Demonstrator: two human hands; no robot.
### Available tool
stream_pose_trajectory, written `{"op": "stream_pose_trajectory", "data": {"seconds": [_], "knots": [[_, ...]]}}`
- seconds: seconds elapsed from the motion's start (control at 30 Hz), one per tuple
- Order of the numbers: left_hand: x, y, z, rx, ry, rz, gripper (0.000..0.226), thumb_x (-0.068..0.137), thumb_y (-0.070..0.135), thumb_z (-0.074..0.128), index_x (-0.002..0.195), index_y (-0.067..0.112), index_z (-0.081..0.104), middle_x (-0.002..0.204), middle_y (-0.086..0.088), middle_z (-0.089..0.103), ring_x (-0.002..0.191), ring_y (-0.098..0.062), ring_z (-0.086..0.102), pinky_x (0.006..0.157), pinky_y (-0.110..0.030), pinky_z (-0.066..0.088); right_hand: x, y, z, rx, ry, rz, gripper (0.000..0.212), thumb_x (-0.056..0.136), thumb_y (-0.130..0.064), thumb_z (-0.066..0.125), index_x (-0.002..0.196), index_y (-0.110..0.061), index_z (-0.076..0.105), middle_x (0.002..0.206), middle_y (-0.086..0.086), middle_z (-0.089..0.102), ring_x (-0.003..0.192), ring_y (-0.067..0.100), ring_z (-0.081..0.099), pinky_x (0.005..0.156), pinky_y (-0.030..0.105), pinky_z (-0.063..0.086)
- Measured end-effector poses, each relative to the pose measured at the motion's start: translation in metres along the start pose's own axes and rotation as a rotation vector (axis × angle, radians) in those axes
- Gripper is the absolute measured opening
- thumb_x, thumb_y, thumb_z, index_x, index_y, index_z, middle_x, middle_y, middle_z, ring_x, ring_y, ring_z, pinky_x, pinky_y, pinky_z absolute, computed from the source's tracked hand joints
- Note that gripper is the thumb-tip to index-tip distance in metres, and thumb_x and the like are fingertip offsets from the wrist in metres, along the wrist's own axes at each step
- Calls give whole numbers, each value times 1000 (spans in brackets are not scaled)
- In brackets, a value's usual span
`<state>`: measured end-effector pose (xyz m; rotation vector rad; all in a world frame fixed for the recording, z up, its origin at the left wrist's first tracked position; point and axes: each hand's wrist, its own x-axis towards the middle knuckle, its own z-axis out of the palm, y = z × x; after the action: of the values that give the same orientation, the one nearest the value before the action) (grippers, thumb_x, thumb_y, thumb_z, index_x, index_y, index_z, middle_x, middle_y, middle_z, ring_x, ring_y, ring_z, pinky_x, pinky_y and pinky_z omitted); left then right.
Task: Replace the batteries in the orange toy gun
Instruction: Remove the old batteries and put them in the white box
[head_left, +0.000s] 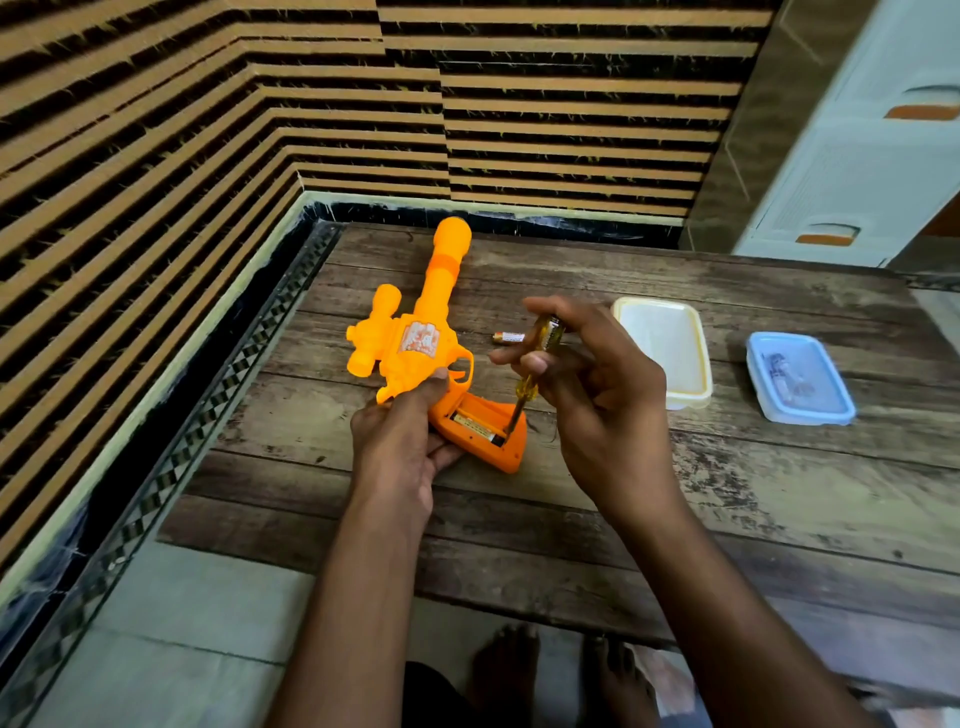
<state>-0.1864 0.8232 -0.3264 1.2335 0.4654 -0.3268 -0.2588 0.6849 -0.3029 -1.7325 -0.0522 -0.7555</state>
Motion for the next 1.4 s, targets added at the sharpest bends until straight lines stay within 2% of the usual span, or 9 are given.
{"op": "stream_pose_trajectory", "data": {"seconds": [0.13,0.33,0.5,0.6,0.73,0.9,1.1,1.27,1.4], "knots": [[-2,0,0,-6,-1,9,24,90,18,76,113,14,70,103,-15,78,90,-29,77,65,-39,63,2,4,-2,-47,-30,-8,29,101,-3,63,129,-12,65,111,6,64,96,17,79,77,58,61],[-2,1,1,5,9,4,19,90,19,76,108,16,69,101,-12,78,87,-26,77,61,-36,62,2,3,0,-102,-28,-52,28,100,2,64,125,-10,66,108,4,64,92,18,79,74,51,61],[-2,1,0,17,10,7,26,90,20,76,115,14,70,103,-13,78,90,-27,78,61,-36,63,5,2,-1,-175,-75,-111,28,98,7,63,122,-8,66,107,7,65,88,14,77,71,38,60],[-2,2,1,19,12,2,27,90,20,77,115,13,70,102,-13,79,90,-27,78,60,-36,63,6,0,-2,-162,-133,-80,26,97,9,63,117,-7,65,106,3,67,93,15,77,74,22,58],[-2,3,1,13,17,-4,27,90,19,77,115,12,69,105,-16,78,91,-29,77,55,-35,63,1,3,-3,-106,-137,-19,25,93,8,63,111,-11,61,102,-4,65,95,25,76,82,42,64],[-2,3,0,1,12,-16,23,90,16,76,112,13,69,105,-16,77,89,-28,77,50,-32,61,-17,5,6,-59,76,37,30,96,6,60,112,-19,60,95,2,66,90,23,78,75,55,60],[1,3,-2,-36,-1,-51,20,91,14,75,109,13,68,107,-16,77,86,-26,77,56,-37,64,-19,3,3,131,267,120,20,102,9,53,111,-8,56,91,15,65,84,31,78,72,45,58],[3,2,-1,-22,3,-50,29,90,16,76,117,12,66,106,-16,77,86,-28,77,63,-39,64,-10,-10,8,313,347,107,22,103,13,52,110,-8,50,87,-3,65,78,23,75,77,37,62],[3,1,-2,-10,10,-47,32,89,17,78,119,11,67,106,-17,77,87,-29,77,57,-37,63,-2,-8,13,165,295,-25,24,103,11,51,116,-10,50,89,-8,62,78,29,72,76,50,60]]}}
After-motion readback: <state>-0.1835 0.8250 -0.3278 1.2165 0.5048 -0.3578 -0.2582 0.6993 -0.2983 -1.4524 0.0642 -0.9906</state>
